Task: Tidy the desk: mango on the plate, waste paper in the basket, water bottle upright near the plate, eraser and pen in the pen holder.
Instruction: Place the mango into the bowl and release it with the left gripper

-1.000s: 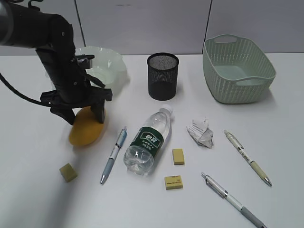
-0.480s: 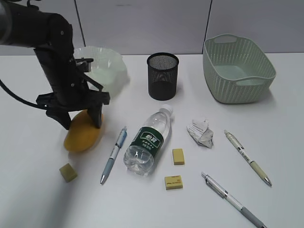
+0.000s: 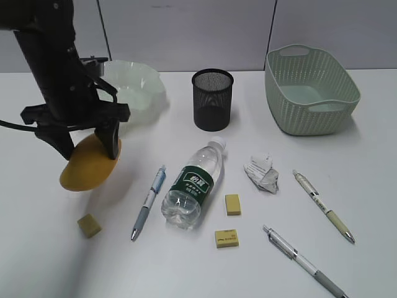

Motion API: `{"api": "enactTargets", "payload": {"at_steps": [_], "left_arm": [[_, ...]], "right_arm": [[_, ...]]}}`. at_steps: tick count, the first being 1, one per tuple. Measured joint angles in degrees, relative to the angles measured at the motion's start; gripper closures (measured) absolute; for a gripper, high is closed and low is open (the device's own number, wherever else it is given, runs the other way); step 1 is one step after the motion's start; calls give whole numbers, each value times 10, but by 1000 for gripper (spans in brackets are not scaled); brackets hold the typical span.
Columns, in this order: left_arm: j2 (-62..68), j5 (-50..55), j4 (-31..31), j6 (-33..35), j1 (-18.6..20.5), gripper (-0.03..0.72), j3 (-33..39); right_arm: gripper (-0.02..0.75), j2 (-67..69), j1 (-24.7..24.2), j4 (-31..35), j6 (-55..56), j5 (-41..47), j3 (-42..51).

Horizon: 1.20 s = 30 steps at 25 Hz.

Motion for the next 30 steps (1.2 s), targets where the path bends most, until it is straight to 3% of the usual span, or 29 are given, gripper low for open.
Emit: {"api": "enactTargets", "payload": {"at_steps": [6,14,20,30], "left_arm": [[-80,28,-2,0,3,111,-10],[-80,-18,22,22,52,111,-106],[9,-75,24,48,84,111,-206],[218,-117,26,77,87,111,-398]], "right_arm": [[293,0,0,0,0,0,0],[293,0,0,0,0,0,0],[293,0,0,0,0,0,0],[293,0,0,0,0,0,0]]}}
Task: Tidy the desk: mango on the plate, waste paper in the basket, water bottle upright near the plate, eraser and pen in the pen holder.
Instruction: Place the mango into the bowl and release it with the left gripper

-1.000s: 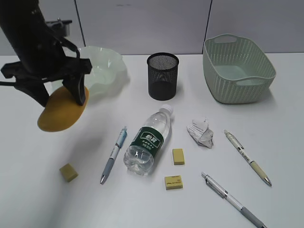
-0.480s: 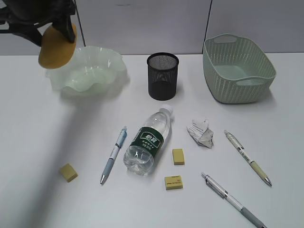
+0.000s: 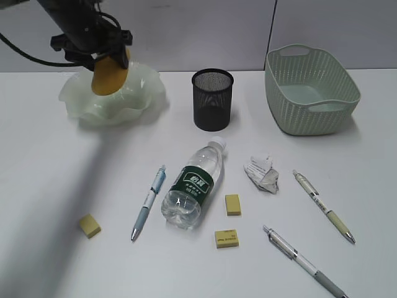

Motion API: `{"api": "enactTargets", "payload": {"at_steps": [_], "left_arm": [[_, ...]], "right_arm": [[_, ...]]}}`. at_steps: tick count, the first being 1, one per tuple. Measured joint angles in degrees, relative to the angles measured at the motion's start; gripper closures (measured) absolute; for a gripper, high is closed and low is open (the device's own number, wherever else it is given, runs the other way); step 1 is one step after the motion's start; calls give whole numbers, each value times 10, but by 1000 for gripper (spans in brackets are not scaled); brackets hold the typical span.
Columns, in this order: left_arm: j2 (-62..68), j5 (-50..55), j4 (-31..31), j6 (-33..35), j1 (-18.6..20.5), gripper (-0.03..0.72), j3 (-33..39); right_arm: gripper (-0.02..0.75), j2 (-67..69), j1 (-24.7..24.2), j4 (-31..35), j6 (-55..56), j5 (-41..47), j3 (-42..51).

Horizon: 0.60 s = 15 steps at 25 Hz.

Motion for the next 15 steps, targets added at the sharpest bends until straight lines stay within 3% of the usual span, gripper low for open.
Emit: {"api": "enactTargets", "payload": {"at_steps": [10,15], "left_arm": [[62,3,-5,4,4,111,-34],[63,-2,-3,4,4,64,-35]], "right_arm": [[293,0,0,0,0,0,0],[293,0,0,0,0,0,0]]}}
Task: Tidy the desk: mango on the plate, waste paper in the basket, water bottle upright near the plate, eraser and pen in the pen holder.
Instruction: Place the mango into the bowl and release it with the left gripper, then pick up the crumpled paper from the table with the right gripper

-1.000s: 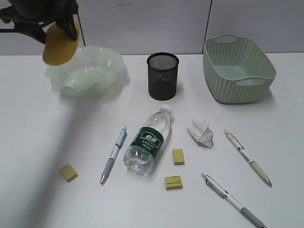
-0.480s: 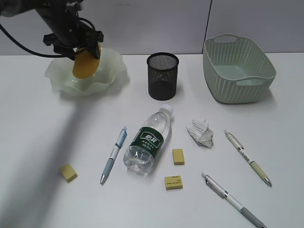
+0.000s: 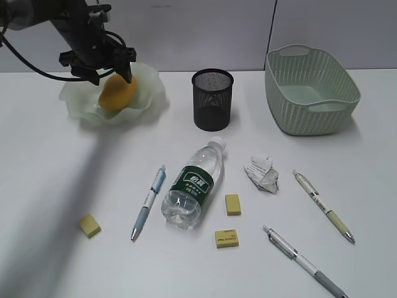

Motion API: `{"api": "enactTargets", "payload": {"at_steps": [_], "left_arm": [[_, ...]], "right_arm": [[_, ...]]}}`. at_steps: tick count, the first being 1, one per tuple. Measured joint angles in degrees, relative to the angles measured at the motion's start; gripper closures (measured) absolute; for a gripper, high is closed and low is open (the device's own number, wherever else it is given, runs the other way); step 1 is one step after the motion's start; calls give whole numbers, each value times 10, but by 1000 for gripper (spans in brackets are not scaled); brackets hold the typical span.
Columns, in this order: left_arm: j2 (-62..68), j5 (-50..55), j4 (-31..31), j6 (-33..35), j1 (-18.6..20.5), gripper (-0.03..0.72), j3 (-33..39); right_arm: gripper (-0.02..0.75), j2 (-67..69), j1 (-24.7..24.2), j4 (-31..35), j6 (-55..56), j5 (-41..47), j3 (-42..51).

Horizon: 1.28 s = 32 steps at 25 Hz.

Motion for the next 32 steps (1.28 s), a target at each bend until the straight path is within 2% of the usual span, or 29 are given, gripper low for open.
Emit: {"api": "enactTargets", "payload": {"at_steps": [8,17,25,27,32], "left_arm": [[-3,13,3,0,0,76,0],[-76,151,6,0,0,109,-1],[-110,163,21,5,2,109,-1],[-114,163,33,6,11,109,-1],[-127,163,41,6,63,111,-1]], "right_arm": [[293,0,0,0,0,0,0],[293,0,0,0,0,0,0],[293,0,0,0,0,0,0],[293,0,0,0,0,0,0],[293,0,0,0,0,0,0]]}}
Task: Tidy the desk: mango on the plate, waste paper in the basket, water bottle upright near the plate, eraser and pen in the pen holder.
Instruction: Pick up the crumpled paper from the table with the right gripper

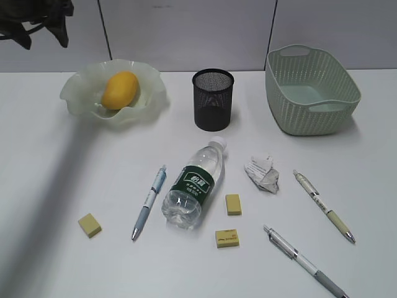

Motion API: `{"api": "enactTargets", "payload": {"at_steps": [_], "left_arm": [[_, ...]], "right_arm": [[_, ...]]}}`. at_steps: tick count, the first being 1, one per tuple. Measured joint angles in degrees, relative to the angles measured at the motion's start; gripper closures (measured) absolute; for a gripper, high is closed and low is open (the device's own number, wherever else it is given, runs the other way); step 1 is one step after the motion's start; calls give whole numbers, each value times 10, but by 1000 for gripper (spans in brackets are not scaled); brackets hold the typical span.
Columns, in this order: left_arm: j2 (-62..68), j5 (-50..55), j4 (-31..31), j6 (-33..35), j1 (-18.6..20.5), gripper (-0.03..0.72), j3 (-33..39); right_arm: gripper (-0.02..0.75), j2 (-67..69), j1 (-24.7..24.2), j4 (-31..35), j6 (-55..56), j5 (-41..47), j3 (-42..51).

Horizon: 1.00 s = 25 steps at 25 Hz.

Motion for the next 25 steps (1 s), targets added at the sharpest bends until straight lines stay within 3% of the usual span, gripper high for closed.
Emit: {"api": "enactTargets", "payload": {"at_steps": [6,12,15,25], "left_arm": [[-5,0,-8,2,34,144,0],[-29,0,-25,16,38,164,14],[-78,-2,-29,24,37,169,77],[-343,1,-22,27,37,226,395]], "right_arm": [[293,0,0,0,0,0,0],[293,0,0,0,0,0,0],[293,0,0,0,0,0,0],[293,0,0,0,0,0,0]]}}
